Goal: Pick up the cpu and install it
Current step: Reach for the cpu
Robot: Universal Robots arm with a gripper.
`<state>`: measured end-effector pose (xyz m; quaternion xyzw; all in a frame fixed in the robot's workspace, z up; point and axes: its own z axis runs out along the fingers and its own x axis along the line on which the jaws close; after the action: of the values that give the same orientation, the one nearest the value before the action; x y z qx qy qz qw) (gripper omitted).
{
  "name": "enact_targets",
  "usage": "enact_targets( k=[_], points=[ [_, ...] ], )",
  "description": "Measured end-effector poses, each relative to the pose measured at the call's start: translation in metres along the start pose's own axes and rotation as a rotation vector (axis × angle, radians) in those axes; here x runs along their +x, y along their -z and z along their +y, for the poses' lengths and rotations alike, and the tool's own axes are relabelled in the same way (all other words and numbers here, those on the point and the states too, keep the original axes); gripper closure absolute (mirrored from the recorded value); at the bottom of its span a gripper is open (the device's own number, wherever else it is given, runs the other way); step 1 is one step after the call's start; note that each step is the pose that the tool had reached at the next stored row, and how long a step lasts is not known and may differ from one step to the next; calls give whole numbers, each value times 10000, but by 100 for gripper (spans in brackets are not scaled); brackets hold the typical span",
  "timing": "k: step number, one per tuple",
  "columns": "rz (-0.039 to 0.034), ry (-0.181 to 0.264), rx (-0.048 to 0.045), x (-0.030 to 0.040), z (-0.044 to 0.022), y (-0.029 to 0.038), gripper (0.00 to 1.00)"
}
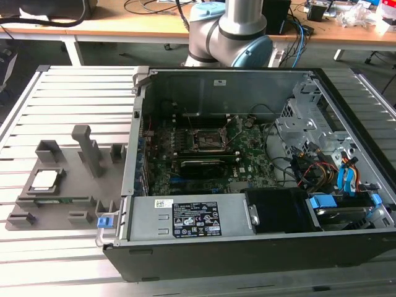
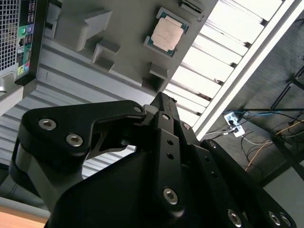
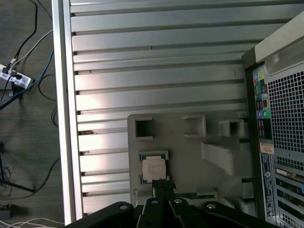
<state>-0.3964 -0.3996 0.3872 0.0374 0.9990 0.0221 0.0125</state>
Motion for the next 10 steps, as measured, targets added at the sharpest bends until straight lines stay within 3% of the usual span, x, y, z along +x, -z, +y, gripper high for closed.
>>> enact_targets(
  k=[1,10],
  points=[
    [0,-1,0,27,-2,-4,89],
    [1,0,1,31,-6,-4,89]
  ],
)
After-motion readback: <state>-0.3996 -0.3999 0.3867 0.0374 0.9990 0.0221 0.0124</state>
